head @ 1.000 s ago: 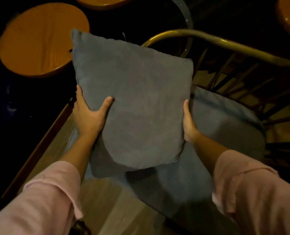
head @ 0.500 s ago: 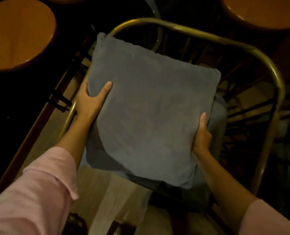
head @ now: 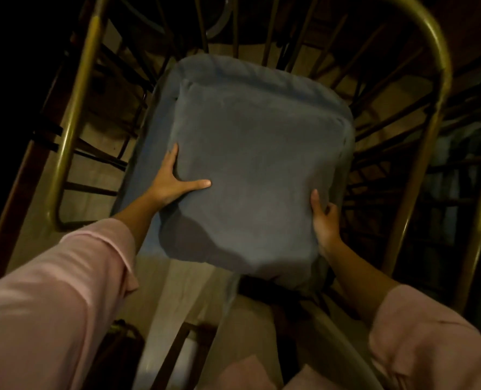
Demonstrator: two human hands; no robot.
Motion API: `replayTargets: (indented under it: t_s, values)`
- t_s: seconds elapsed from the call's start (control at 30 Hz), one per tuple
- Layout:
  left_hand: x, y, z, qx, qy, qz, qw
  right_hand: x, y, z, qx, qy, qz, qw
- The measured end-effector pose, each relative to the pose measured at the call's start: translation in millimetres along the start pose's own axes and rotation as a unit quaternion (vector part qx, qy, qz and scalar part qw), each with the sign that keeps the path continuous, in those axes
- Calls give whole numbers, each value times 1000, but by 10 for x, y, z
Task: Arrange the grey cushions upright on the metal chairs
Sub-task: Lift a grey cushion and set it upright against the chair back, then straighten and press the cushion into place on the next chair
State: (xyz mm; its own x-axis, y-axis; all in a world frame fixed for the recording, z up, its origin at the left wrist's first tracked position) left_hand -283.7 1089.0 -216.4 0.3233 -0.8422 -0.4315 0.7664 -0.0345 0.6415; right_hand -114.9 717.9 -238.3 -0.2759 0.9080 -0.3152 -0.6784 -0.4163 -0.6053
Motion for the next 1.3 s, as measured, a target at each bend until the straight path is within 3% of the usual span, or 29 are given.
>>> replayTargets:
  t_s: [0.27,0.4,0.53,0.67,0.8,1.03,1.2,1.3]
  values:
    - [40,28,-116,2,9,-76,997,-24,-45,-89,11,-29,40,999]
    - [64,303,-48,21,53,-19,998,-260,-350,9,-52,-11,20,998]
    - [373,1011,250,72,103,8,992,-737,-948,333,-159,5,9,987]
    - [1079,1852,672,98,87,29,991,-1590,-1437,708,-264,24,44,963]
    - [2131,2706,1223,152,8,-4,988,-2833,-1646,885,-324,73,114,937]
    - [4035,3729,2137,178,-105,11,978,-5159,-1211,647,-245,229,239,911]
    - [5157,3854,2549,81,-183,141,970,-6317,-816,282,-193,231,220,928]
    - [5605,3630,2415,9,-171,218,961,-6855,-476,-214,-148,193,171,955]
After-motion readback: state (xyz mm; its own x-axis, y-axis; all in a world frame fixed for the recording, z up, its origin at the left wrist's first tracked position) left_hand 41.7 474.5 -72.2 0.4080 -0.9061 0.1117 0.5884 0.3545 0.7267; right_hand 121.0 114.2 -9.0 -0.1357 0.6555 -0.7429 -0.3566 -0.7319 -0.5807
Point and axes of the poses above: each hand's wrist, its own z-axis away from the middle knuckle, its own x-axis out of the palm, y = z × x, the point moved 10 cm from there along -z, towards the middle knuckle, and after that the axes turned 1 degree about -z, right-handed, at the moved point
